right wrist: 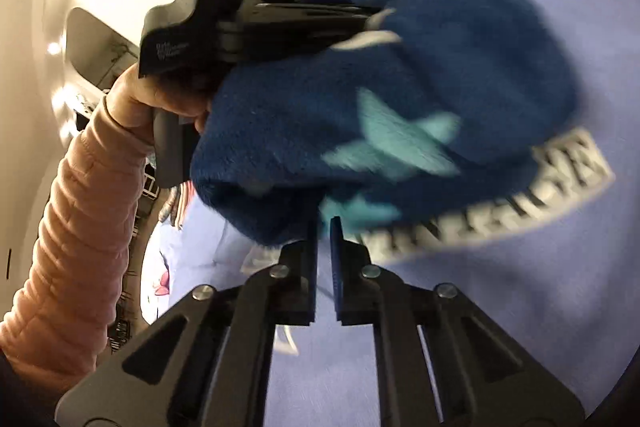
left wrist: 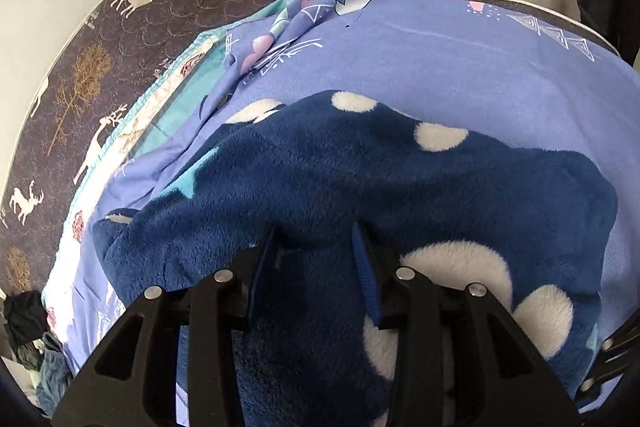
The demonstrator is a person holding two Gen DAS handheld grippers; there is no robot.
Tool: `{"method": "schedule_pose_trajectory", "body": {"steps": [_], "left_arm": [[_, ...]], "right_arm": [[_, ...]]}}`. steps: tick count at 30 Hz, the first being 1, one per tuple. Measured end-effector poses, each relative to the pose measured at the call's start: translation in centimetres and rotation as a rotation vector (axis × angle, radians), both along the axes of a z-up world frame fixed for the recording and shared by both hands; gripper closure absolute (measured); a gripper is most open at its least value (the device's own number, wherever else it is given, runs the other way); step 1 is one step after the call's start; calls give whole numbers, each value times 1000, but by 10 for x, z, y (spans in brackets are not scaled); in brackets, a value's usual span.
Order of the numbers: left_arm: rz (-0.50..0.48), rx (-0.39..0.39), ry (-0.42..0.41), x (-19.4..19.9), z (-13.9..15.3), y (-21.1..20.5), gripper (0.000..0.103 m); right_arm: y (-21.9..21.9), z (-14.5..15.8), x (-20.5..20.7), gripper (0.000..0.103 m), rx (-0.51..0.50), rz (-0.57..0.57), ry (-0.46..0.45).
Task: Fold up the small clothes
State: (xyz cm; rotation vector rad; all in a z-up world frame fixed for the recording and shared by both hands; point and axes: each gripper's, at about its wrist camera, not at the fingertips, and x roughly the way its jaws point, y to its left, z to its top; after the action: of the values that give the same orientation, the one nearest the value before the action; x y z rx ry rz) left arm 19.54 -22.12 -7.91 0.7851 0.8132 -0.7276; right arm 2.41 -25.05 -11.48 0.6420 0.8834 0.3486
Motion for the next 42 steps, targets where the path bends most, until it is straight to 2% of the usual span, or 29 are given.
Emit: {"method": "schedule_pose_trajectory", "body": {"steps": [2, 3, 4, 5, 6, 7, 12, 15, 16, 17, 18, 19, 21, 22, 23, 25, 26, 27, 30, 32, 35, 36, 37, 38, 39, 40, 41, 42], "left_arm": [[9, -8, 10, 1, 1, 0, 65], [14, -9, 12, 1, 0, -1, 65], [20, -4, 10, 0, -2, -3, 65], [20, 10, -13, -2, -4, -6, 65], [12, 18, -35, -6, -5, -9, 65], [9, 21, -42, -7, -6, -11, 65], [27, -38, 3, 0, -2, -2, 65], [39, -81, 12, 1, -1, 4, 65], [40, -89, 12, 1, -1, 4, 65], [43, -99, 11, 0, -1, 5, 65], [46, -107, 7, 0, -1, 7, 65], [48, -112, 4, -1, -1, 8, 64], [47, -133, -15, -5, 3, 15, 63], [45, -150, -20, -7, 5, 21, 63], [48, -161, -22, -7, 8, 25, 62], [60, -185, -16, -10, 15, 34, 61], [59, -208, -15, -15, 23, 40, 61], [46, -229, -20, -20, 29, 46, 61], [10, -294, -75, -43, 47, 71, 61], [15, -330, -62, -51, 49, 86, 62], [42, -389, -13, -61, 38, 108, 69], [50, -402, -21, -64, 30, 112, 70], [57, -405, -13, -64, 24, 113, 70], [66, -407, 3, -65, 11, 112, 70], [61, -393, -19, -69, 1, 108, 70], [51, -366, -71, -74, -6, 101, 70], [48, -336, -112, -78, -7, 93, 73], [58, -318, -118, -79, -5, 87, 73]], "right_arm": [[9, 3, 13, 96, -63, 5, -31], [19, -5, 25, 96, -83, 37, 12], [37, -24, 36, 96, -65, 87, 96], [47, -27, 37, 96, -102, 85, 93], [56, -20, 34, 96, -180, 90, 59], [60, -12, 31, 97, -216, 123, 33], [32, -12, 20, 99, -69, 237, 35], [11, 4, 4, 98, -4, 214, -35], [4, 7, 2, 98, -3, 191, -40], [-3, 2, 5, 98, -32, 142, 2], [-6, -5, 3, 96, -70, 96, 58], [-17, -21, 7, 103, -105, 32, 138], [-43, -36, 5, 103, 55, 4, 161], [-61, -40, -2, 103, 135, -58, 184], [-70, -38, -8, 103, 152, -94, 180], [-79, -20, -25, 103, 64, -141, 124], [-80, -10, -33, 98, 35, -131, 95], [-81, -4, -34, 98, 24, -128, 76], [-87, 30, -49, 97, 13, -132, -56], [-80, 52, -51, 87, -21, -129, -166], [-73, 59, -34, 77, -24, -102, -222], [-69, 51, -24, 77, -47, -91, -197], [-62, 40, -21, 75, -110, -94, -140], [-50, 18, -9, 86, -230, -96, -44], [-50, -2, -3, 86, -255, -86, -14], [-54, -14, 0, 86, -211, -105, -17], [-60, -10, -2, 86, -178, -121, -2], [-65, -6, -1, 86, -163, -140, 21]]}}
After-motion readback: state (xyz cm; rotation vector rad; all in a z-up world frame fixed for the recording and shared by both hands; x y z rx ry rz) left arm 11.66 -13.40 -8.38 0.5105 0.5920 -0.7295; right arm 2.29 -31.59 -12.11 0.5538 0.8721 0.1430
